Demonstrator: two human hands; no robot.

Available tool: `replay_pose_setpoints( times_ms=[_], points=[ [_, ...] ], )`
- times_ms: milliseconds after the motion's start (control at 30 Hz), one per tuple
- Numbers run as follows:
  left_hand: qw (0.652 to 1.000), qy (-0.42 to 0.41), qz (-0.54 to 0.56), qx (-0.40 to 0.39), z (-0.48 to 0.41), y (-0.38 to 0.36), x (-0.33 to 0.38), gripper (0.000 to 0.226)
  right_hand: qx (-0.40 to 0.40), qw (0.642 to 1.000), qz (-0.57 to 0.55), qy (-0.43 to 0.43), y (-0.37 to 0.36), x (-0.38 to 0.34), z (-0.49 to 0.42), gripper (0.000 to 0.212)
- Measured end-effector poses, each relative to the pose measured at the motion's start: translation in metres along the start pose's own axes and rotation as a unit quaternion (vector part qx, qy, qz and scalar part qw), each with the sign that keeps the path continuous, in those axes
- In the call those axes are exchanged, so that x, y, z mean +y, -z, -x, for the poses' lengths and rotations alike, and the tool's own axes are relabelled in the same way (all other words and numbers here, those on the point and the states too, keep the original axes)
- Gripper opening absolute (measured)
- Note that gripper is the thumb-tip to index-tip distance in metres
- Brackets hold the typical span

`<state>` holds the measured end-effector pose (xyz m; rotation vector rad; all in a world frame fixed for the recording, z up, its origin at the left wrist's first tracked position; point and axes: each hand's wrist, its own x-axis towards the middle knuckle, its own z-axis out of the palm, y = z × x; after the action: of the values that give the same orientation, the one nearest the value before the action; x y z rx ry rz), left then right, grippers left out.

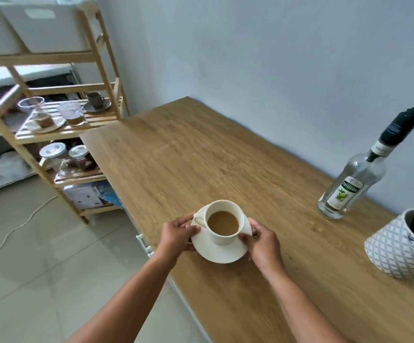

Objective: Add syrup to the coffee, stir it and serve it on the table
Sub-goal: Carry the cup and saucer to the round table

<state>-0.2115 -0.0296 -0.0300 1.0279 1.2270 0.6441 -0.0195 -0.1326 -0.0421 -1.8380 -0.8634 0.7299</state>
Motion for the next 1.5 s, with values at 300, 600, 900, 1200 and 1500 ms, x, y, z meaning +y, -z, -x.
replay_pose_setpoints(
  times_ms=[300,600,900,1200,1500],
  points=[
    [0.995,-0.016,0.051,0.084,0.033,0.122,0.003,0.038,-0.102,0.993,0.002,0.066,-0.101,-0.058,0.021,0.035],
    [0.983,-0.039,0.102,0.148,0.097,0.281,-0.01,0.034,-0.208,0.974,0.019,0.09,-0.237,-0.122,0.091,0.036],
    [0.958,-0.051,0.144,0.243,0.169,0.446,-0.046,0.032,-0.3,0.947,0.015,0.115,-0.385,-0.174,0.19,0.034],
    [0.909,-0.049,0.196,0.364,0.246,0.566,-0.084,0.036,-0.433,0.891,0.012,0.136,-0.502,-0.225,0.28,0.033],
    [0.84,-0.039,0.248,0.48,0.291,0.663,-0.12,0.041,-0.545,0.818,0.061,0.176,-0.637,-0.255,0.331,0.031]
  ],
)
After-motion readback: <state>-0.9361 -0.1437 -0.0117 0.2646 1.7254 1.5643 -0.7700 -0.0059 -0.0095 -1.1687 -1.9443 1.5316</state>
